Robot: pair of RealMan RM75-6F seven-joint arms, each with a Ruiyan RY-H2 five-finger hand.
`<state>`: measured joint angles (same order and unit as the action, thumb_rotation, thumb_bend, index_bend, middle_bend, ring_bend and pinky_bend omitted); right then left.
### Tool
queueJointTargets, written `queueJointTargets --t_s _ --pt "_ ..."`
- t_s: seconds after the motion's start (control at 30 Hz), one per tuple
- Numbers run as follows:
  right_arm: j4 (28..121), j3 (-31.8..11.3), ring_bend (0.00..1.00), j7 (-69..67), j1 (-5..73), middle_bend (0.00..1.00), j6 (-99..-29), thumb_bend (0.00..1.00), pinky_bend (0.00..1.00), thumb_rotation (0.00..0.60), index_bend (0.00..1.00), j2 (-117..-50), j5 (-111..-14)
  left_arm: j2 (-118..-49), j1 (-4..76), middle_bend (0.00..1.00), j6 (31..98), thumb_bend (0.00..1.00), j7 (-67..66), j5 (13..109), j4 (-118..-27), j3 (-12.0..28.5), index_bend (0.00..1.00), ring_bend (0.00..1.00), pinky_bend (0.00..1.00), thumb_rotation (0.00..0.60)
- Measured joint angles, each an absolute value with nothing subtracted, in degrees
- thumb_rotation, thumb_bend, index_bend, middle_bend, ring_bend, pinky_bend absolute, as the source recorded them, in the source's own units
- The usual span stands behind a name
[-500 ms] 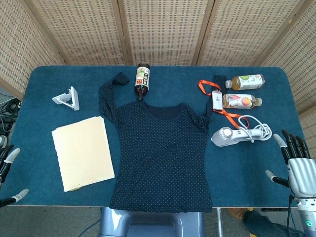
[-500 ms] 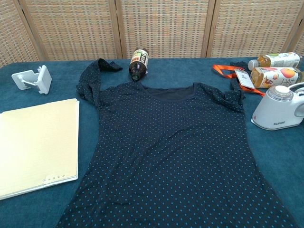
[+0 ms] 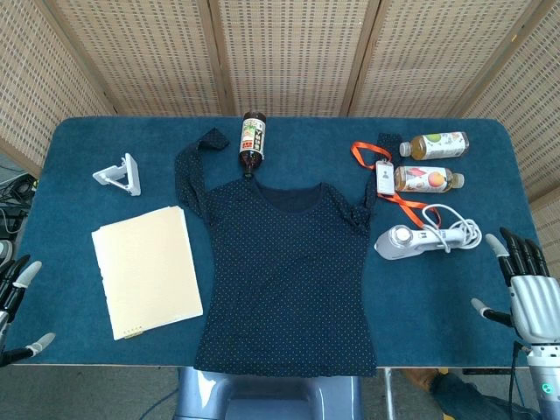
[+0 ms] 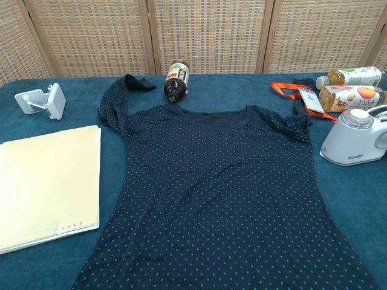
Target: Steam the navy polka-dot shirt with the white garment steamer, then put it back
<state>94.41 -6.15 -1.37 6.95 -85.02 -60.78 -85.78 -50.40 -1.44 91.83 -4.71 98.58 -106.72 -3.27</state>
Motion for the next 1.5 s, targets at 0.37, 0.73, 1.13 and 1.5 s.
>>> queueJointTargets --t_s 0.37,0.73,1.13,1.5 --pt "76.4 -7.1 0.00 -3.0 17.6 0.00 -69.1 0.19 0.00 0.600 0.01 -68.5 -85.0 -51.7 0.0 0.00 89.8 0.00 -4.4 98.0 -106.4 -2.6 0.00 0.00 0.00 0.600" --pt "58.8 -7.5 0.00 -2.8 25.9 0.00 -58.1 0.41 0.00 0.600 0.02 -77.5 -83.4 -53.2 1.9 0.00 86.0 0.00 -6.8 94.5 -106.4 -1.6 0.00 0.00 0.00 0.600" --pt "47.0 -7.1 0.00 -4.7 30.8 0.00 -52.8 0.46 0.00 0.600 0.02 -84.3 -82.6 -53.6 3.2 0.00 83.9 0.00 -7.4 91.9 -106.7 -1.0 0.00 0.00 0.00 0.600" --pt "43.4 -6.7 0.00 -5.1 32.9 0.00 -51.8 0.46 0.00 0.600 0.03 -87.8 -82.6 -53.2 3.0 0.00 84.5 0.00 -6.5 91.6 -106.5 -1.0 0.00 0.00 0.00 0.600"
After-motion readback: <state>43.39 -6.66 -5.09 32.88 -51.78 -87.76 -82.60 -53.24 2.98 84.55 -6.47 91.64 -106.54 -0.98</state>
